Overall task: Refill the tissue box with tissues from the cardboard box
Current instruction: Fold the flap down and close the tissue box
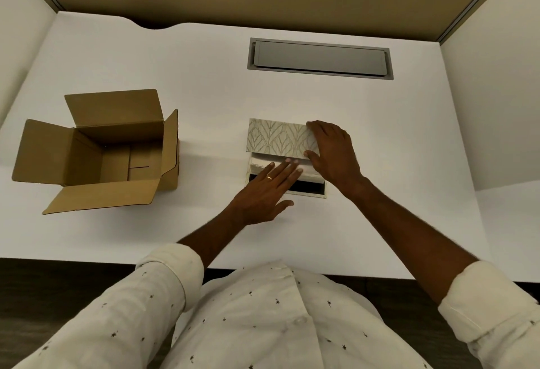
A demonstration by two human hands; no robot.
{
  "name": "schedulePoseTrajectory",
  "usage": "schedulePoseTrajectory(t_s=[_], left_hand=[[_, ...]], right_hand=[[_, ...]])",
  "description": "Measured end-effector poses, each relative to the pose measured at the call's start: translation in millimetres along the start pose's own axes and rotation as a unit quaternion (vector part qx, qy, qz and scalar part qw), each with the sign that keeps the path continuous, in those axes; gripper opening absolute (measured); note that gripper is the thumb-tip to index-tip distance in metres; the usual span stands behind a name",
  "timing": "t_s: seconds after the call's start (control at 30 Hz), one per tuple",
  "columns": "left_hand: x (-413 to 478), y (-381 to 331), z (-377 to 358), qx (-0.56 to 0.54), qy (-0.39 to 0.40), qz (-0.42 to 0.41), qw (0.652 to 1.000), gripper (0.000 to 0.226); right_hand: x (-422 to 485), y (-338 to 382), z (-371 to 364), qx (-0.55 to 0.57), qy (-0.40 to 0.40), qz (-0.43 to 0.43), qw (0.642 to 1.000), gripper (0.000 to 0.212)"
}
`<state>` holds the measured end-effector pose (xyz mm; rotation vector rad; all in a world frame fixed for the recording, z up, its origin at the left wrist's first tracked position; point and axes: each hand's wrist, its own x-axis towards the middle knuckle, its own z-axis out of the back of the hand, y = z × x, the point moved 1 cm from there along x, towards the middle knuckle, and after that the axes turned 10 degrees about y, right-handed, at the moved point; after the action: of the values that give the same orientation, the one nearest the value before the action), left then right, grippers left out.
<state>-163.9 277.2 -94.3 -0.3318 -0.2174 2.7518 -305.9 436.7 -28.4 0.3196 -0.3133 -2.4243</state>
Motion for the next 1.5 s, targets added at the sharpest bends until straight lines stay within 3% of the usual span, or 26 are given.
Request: schedulePoseTrajectory(t_s=[0.07,0.17,0.3,0.43,0.57,0.7,0.9,1.13,1.27,1.5], left_hand=[[-6,0,-4,0.022,-0.024,-0.051,0.998,0.07],[-14,-2,-9,0.026,-0.047,-0.059,0.997,0.066],[-23,2,-4,0.018,-0.124,-0.001,0.992,0.065],[-24,14,15,-0.04,-0.209,0.073,0.974,0.072],[-18,29,18,0.004,-0.108,0.112,0.988,0.081],[-22,33,-2,0.039,-0.026,0.11,0.993,0.076],[-28,27,-15,0.036,0.004,0.117,0.992,0.077],[-28,24,-15,0.014,0.004,0.124,0.992,0.078],[-26,22,-15,-0.022,-0.015,0.141,0.99,0.081],[-24,15,-17,-0.031,-0.019,0.176,0.984,0.08]], right_hand=[[-5,1,-1,-0.004,-0.001,0.001,1.0,0.067],[-13,4,-1,-0.008,0.0,-0.004,1.0,0.067],[-29,11,-4,-0.019,-0.005,-0.013,1.0,0.065],[-48,14,-18,-0.034,-0.042,-0.014,0.998,0.049],[-62,9,-42,-0.042,-0.078,0.008,0.996,0.042],[-75,1,-72,-0.066,-0.097,0.042,0.992,0.037],[-89,-4,-101,-0.069,-0.13,0.064,0.987,0.052],[-97,-7,-109,-0.085,-0.064,0.07,0.992,0.055],[-101,-4,-113,-0.084,-0.02,0.022,0.996,0.072],[-104,5,-107,-0.049,-0.015,-0.067,0.996,0.079]])
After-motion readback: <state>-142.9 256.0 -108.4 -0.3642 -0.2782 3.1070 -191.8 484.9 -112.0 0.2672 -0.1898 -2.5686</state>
